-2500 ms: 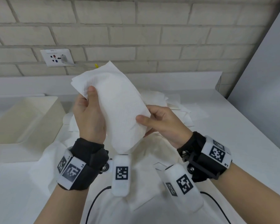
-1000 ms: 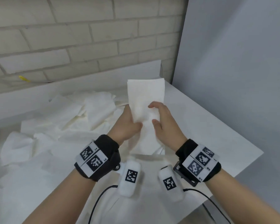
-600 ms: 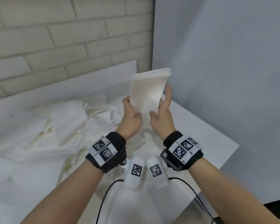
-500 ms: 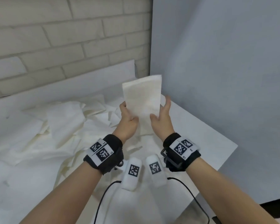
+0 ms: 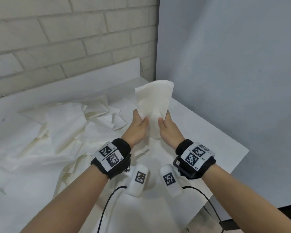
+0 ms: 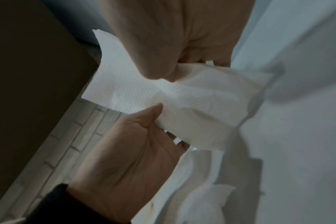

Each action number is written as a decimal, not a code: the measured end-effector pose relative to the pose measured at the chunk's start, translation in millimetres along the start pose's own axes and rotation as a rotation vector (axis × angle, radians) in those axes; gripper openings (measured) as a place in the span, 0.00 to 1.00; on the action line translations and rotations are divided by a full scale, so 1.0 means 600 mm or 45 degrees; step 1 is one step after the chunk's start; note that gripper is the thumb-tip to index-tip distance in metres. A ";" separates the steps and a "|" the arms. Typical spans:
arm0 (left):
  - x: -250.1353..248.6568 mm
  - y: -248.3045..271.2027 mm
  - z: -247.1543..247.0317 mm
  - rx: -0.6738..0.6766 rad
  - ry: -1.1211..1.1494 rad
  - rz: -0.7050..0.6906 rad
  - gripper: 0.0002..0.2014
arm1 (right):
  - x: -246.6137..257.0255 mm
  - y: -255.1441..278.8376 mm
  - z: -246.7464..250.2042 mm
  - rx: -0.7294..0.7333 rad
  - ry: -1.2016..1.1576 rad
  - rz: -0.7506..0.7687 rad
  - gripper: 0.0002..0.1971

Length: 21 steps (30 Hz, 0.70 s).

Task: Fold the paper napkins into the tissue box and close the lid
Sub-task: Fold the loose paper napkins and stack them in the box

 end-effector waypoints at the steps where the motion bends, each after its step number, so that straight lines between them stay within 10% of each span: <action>1: -0.007 0.000 0.002 -0.005 0.022 -0.034 0.13 | 0.004 -0.001 0.006 -0.014 -0.001 0.025 0.15; 17: -0.002 0.004 -0.022 -0.025 0.017 0.024 0.16 | -0.008 0.000 0.023 -0.185 0.063 0.045 0.17; 21: -0.051 0.013 0.019 -0.260 0.307 -0.228 0.21 | -0.005 -0.012 0.055 -0.033 0.367 0.154 0.18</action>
Point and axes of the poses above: each hand's wrist, its own y-axis away from the middle knuckle, its own z-axis out of the back of the hand, x = y × z, the point moved 2 cm from there along -y, towards the middle knuckle, and after that the axes turned 11 degrees about z, right-handed, at the moved point
